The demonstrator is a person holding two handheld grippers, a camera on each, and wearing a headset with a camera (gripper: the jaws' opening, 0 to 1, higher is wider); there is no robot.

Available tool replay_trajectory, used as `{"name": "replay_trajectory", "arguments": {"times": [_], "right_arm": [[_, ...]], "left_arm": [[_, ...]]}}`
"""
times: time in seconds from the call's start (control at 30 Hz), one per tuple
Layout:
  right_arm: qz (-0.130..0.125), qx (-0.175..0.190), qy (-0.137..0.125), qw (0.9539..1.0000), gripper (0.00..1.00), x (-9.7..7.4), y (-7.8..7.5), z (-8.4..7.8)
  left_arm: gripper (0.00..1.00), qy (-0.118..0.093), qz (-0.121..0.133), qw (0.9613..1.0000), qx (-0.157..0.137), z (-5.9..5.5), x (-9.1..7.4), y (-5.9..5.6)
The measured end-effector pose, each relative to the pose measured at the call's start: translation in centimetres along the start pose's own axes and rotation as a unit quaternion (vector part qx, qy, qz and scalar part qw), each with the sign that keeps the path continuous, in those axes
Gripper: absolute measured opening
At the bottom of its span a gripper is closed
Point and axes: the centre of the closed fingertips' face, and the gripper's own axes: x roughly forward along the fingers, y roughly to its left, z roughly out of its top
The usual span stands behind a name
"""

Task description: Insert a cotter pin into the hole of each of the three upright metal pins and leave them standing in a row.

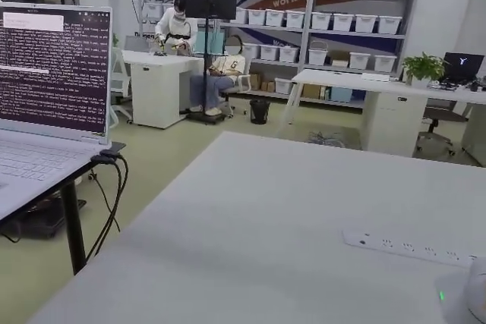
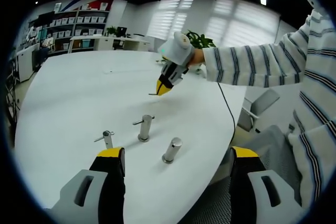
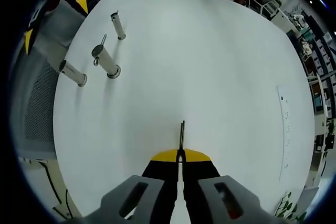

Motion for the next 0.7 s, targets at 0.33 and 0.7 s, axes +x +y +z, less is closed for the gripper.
{"name": "replay_trajectory", "arguments": {"times": [0.33,0.7], "right_arm": [[-0.032,-0.014,-0.029,0.9990,0.00,-2.2,1.0,1.0],[-0.062,-0.018,-0.069,0.9955,0.00,-4.3,2.4,2.2]], "left_arm": [[0.79,-0.005,-0.008,0.9999,0.008,1.2,0.5,-0.1],[0.76,-0.003,-0.018,0.9996,0.022,2.6,1.3,0.1]]}}
